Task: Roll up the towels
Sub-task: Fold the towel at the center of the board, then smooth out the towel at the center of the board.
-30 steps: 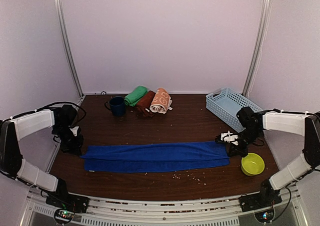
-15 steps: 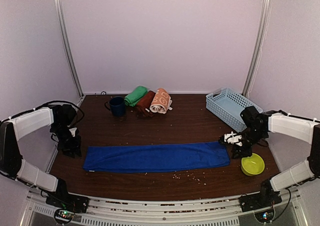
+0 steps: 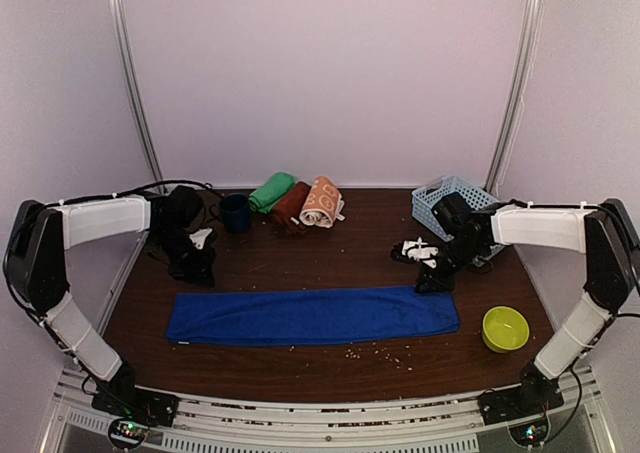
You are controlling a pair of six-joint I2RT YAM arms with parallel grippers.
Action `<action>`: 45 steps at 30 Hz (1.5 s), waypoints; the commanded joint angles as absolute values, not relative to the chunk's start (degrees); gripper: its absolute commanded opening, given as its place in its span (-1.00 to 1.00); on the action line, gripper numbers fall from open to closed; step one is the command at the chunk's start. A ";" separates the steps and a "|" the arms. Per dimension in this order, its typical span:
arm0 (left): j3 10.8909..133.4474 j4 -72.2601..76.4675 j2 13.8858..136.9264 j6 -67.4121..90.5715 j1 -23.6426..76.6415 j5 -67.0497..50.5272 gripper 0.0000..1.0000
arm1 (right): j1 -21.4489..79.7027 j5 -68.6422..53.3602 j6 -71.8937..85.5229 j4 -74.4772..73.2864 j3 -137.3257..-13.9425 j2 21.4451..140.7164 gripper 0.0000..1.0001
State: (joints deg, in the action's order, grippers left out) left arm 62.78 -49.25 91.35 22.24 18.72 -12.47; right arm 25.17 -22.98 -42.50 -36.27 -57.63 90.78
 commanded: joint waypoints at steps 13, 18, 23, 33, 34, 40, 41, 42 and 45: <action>58.63 -36.23 102.51 29.66 16.45 -0.02 -1.00 | 19.85 -15.68 -27.61 -34.05 -63.14 100.68 -0.37; 57.57 -34.30 102.53 30.09 15.22 1.61 -1.00 | 19.72 -8.16 -27.85 -31.46 -61.11 102.54 -0.45; 58.30 -32.52 102.13 30.69 14.60 4.99 -1.00 | 19.78 0.45 -27.42 -25.11 -59.89 104.95 -0.46; 59.49 -28.11 101.30 29.66 12.07 10.23 -1.00 | 19.78 1.49 -26.30 -23.12 -67.02 109.07 -0.46; 60.01 -28.05 99.97 29.36 12.11 9.60 -1.00 | 19.78 1.49 -26.36 -23.61 -67.40 108.56 -0.44; 58.40 -31.76 90.64 28.86 12.32 0.14 -1.00 | 19.64 0.36 -26.22 -28.35 -69.30 102.04 -0.33; 57.14 -33.37 90.18 28.78 12.53 -1.82 -1.00 | 19.61 -0.15 -26.12 -29.03 -69.30 100.72 -0.32; 55.97 -34.79 89.62 28.73 12.75 -3.03 -1.00 | 19.68 -0.70 -25.98 -29.55 -69.15 99.66 -0.31; 51.81 -36.93 87.96 28.27 13.36 -5.66 -1.00 | 19.64 -1.89 -25.44 -30.34 -68.15 97.27 -0.29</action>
